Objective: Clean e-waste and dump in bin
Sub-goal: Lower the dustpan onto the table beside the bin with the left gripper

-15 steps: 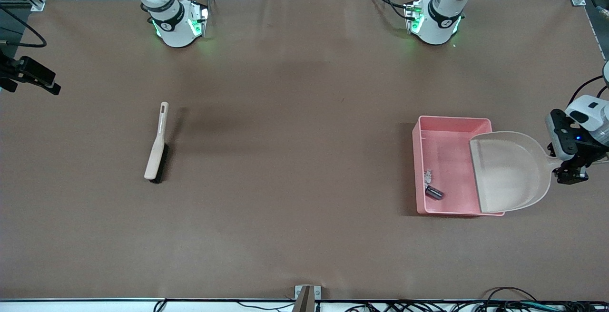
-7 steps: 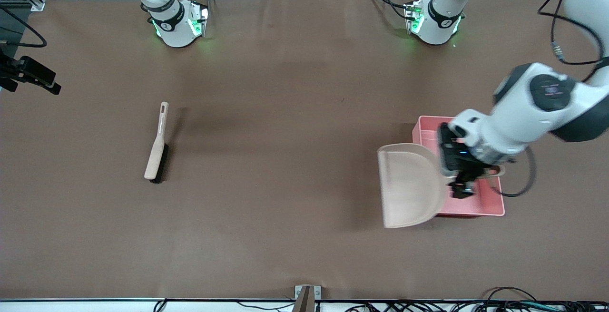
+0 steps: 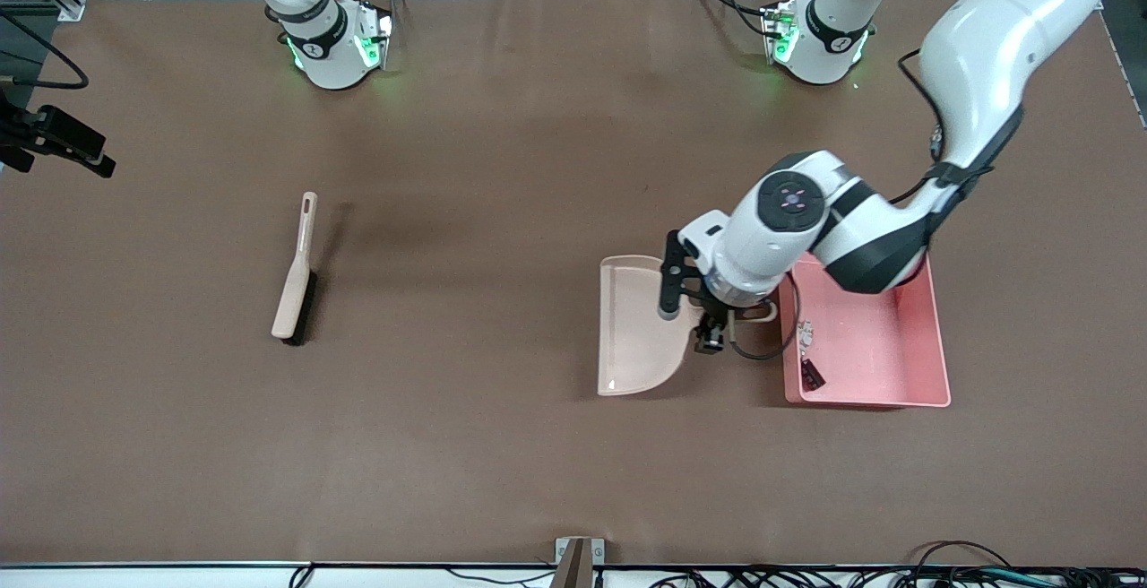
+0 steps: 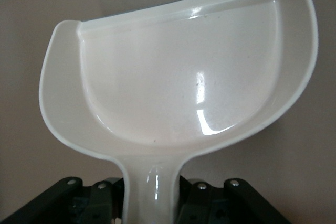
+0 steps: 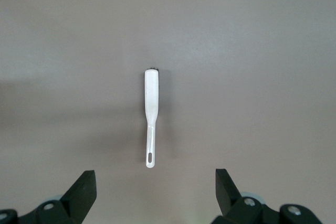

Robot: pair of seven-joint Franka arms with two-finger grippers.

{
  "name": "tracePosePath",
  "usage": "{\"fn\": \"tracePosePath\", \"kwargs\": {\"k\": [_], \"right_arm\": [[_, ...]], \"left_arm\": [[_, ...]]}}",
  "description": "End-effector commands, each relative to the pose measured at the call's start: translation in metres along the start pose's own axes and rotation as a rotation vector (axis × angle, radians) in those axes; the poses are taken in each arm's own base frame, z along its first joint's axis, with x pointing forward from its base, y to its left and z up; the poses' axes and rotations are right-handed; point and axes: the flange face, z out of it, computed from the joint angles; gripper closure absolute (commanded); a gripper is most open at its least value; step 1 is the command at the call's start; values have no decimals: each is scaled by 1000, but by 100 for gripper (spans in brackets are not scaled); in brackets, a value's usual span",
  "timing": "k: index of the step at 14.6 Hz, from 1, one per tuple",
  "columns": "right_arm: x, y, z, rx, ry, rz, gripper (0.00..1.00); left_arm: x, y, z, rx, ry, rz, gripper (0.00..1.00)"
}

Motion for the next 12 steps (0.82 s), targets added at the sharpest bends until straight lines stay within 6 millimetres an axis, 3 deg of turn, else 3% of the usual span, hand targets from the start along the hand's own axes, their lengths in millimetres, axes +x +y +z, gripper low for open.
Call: {"fn": "tracePosePath", "kwargs": {"k": [1,3,9,12], "right_arm": [[-4,-1,-3,0,0,12,0],[-4,0,-2,0,-1,13,0],[-5,0,-2,-1,-7,13,0],[-5,0,-3,0,-3,13,0]], "left_arm": [[19,9,24,-9,7,-34,99],[21,20,46,-8,38,-34,99],[34,39,63,-3,73,-53,99],[26,48,84,12,83,-41,99]]}}
